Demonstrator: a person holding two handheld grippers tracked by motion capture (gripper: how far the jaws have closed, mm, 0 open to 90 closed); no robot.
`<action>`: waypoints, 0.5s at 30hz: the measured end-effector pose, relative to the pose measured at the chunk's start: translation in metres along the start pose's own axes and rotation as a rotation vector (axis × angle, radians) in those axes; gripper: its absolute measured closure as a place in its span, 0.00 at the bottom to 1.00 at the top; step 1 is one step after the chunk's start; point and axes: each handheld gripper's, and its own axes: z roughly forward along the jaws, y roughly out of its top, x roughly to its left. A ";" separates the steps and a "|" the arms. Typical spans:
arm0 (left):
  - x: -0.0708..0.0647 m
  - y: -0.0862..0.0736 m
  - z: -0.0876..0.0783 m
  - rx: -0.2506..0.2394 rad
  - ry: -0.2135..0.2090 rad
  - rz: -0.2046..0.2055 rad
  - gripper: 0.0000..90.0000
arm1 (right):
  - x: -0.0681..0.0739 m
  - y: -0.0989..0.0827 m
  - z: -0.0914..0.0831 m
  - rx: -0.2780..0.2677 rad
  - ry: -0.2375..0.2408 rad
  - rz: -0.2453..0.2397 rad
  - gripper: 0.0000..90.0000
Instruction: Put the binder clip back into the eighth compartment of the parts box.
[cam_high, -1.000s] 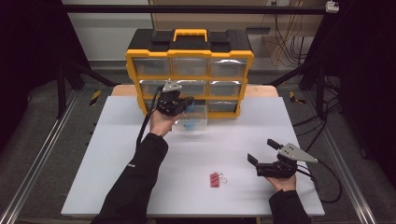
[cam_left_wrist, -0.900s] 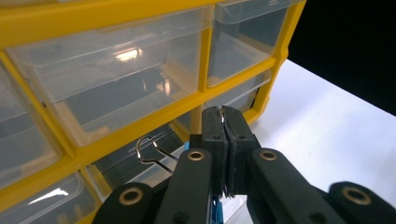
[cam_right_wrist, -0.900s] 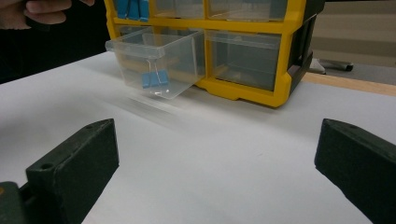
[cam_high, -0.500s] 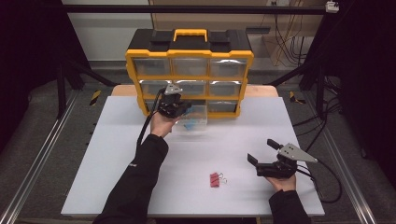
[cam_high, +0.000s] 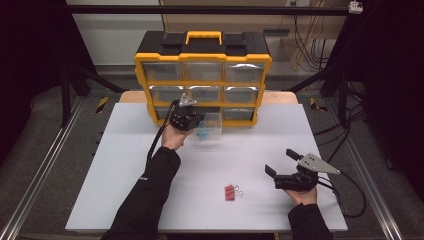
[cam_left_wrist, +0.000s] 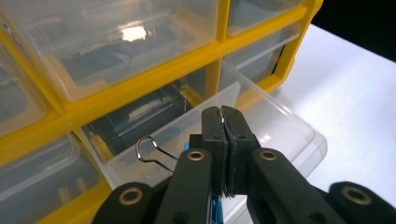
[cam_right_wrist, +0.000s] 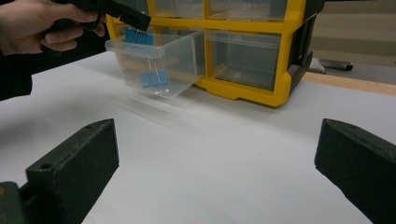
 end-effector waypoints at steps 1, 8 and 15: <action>0.001 -0.001 0.000 0.007 0.001 0.005 0.98 | 0.000 0.000 0.000 0.000 0.000 0.000 0.00; 0.003 -0.008 0.001 0.032 0.020 0.010 0.98 | 0.000 0.000 0.000 0.000 0.000 -0.001 0.00; 0.006 -0.014 0.002 0.047 0.030 0.005 0.98 | 0.000 0.000 0.000 0.000 -0.001 0.000 0.00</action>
